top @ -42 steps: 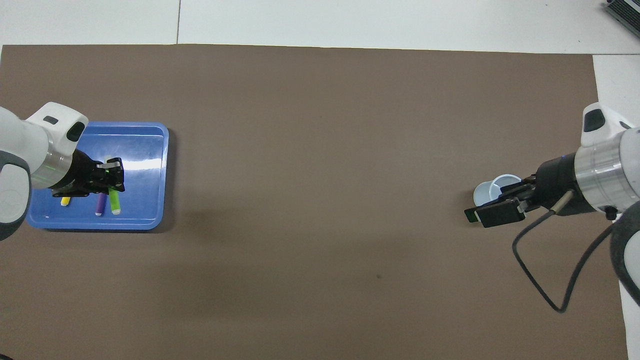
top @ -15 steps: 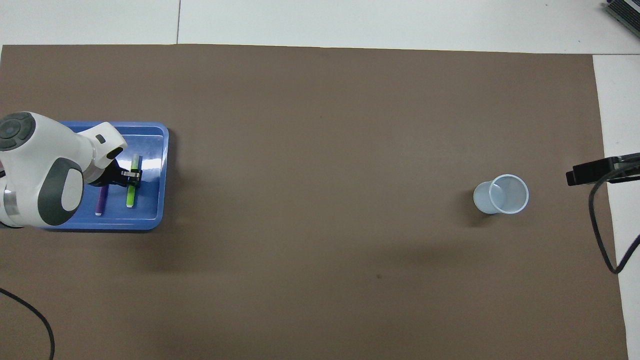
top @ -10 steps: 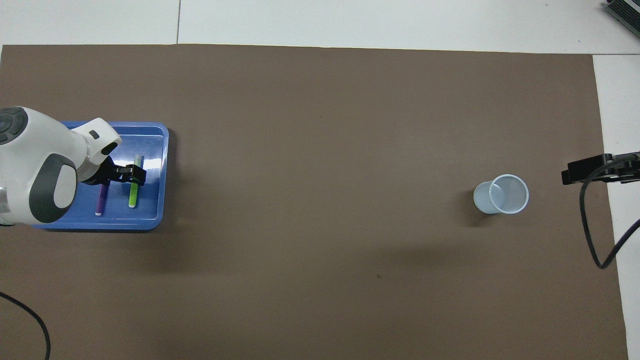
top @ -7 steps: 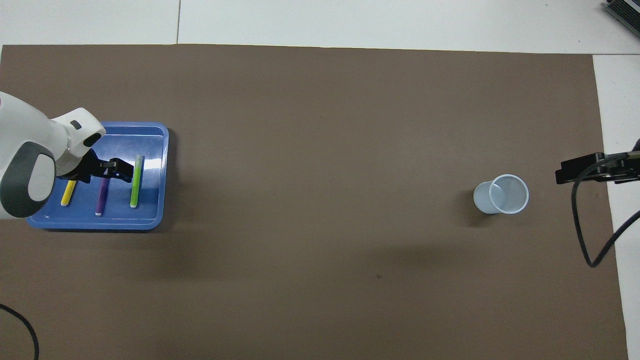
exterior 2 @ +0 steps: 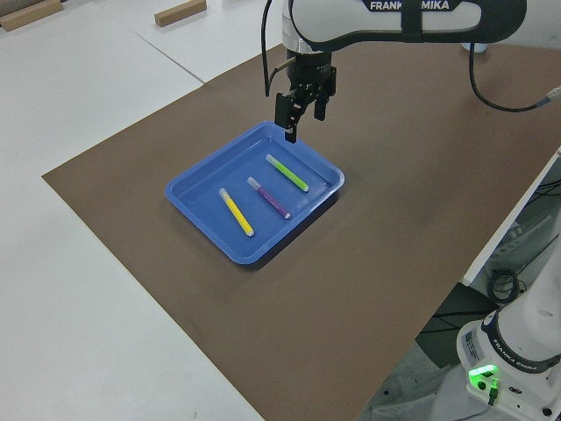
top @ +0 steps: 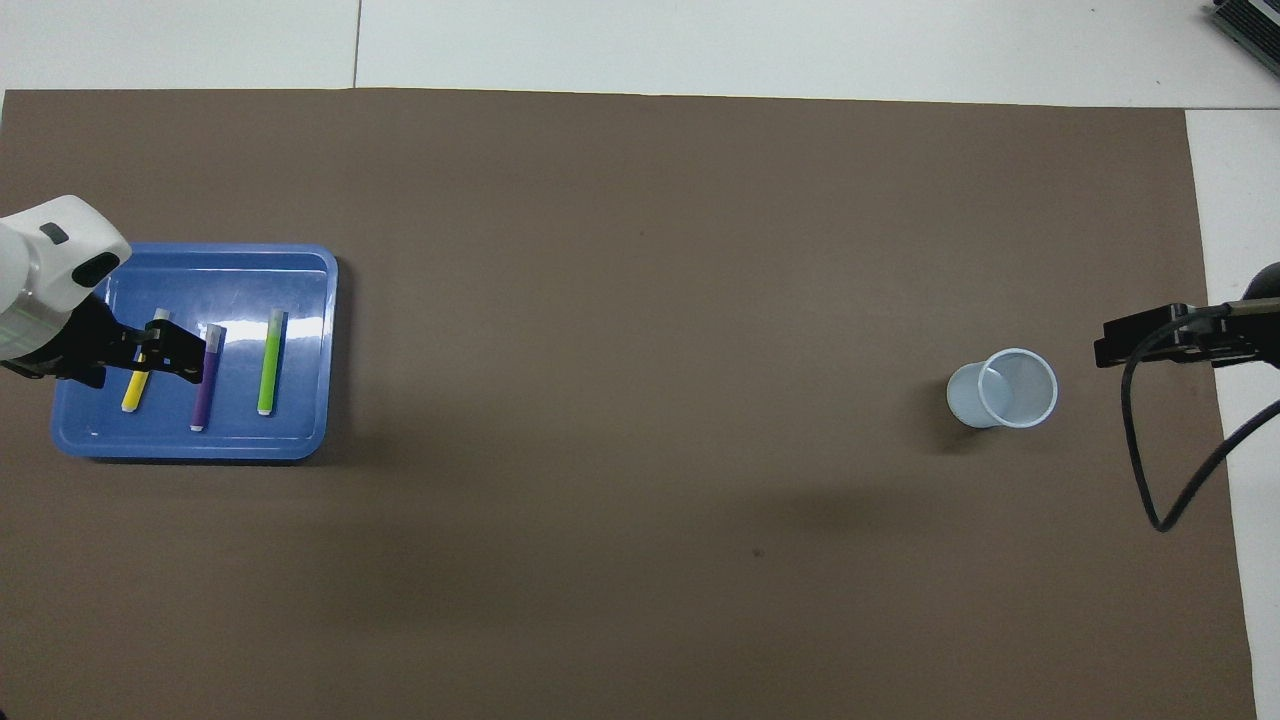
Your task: Right arm passes pens to left for tray arrangement
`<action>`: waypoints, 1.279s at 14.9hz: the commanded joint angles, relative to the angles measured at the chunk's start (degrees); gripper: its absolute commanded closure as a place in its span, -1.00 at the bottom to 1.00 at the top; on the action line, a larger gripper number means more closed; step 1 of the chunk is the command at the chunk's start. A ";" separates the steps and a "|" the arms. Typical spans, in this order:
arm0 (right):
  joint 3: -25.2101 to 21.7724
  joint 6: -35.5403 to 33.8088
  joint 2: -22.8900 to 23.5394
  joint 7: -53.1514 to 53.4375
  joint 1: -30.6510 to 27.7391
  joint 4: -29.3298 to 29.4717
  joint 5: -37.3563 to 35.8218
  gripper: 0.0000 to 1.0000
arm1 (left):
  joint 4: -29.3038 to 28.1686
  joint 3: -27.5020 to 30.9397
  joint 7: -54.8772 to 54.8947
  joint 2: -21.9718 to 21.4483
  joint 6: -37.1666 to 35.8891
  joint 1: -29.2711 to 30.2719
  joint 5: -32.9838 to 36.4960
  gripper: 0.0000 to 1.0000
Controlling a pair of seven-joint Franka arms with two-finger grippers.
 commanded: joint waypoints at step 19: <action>1.12 -1.30 0.78 0.03 -1.22 1.27 -4.92 -1.00 | 16.30 25.48 -0.61 -0.14 -13.53 -24.05 -5.52 -1.00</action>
